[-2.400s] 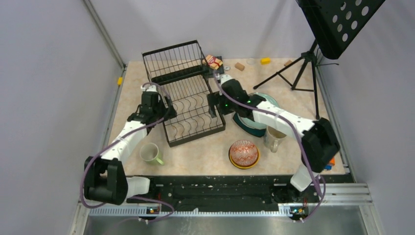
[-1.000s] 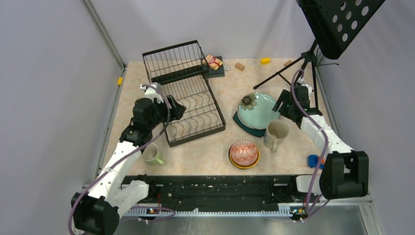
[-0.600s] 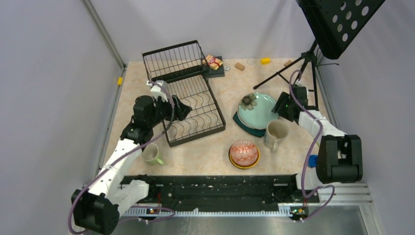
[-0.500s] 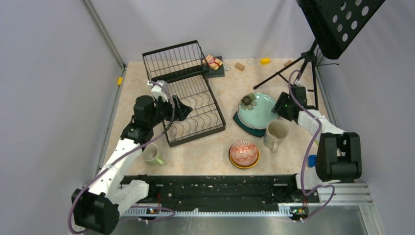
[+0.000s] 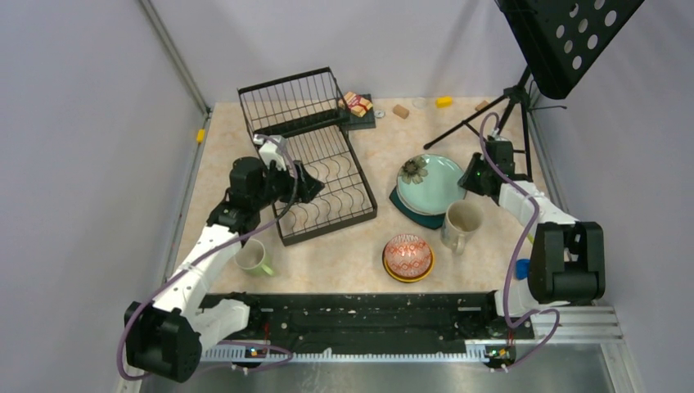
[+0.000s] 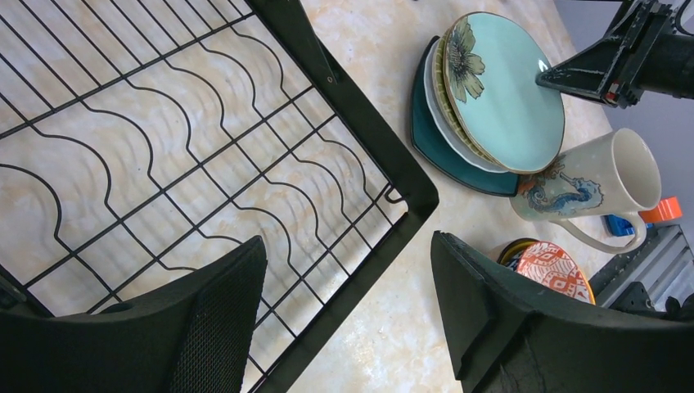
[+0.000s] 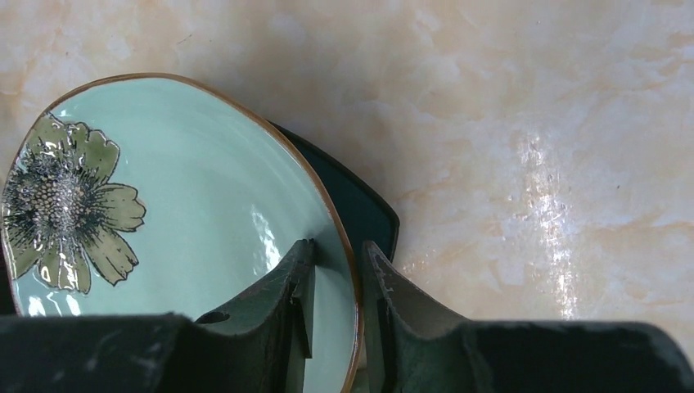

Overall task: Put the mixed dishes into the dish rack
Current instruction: Pick up the plate at the center of the board.

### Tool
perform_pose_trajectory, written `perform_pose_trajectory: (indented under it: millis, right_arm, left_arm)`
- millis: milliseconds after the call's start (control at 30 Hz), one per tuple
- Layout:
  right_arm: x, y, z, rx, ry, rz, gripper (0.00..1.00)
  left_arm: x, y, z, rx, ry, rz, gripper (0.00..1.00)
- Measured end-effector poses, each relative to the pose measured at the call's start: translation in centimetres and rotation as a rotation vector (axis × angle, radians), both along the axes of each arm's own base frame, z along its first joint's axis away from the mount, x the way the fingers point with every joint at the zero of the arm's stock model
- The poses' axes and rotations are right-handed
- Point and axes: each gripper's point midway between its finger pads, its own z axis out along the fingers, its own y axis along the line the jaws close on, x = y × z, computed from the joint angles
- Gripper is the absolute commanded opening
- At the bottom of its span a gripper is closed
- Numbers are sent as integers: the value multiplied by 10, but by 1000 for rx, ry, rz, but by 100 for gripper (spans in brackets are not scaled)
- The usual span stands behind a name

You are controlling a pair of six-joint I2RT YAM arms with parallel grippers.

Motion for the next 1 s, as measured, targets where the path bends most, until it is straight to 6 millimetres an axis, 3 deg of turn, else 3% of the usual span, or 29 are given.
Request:
perform_pose_trajectory:
  millis: [133,267,567,900,1000]
  right_arm:
    - [1,-3,2,-4,-3,8,16]
    - [-1,-7,7,-16,-10,6,16]
    - [-2,-11,10,-44,-18,3,21]
    - [-2,-9,10,-30,-18,18,24]
    - [-3,-8,9,-25,-17,23,25]
  left_arm:
    - [1,0,0,1,-2,0,78]
    - [1,-12,2,-2,-9,-29,78]
    - [5,-94,-4,26,-22,-226,79]
    - [64,-186,-17,118,6,-311,78]
    - [68,-201,-26,132,14,-322,78]
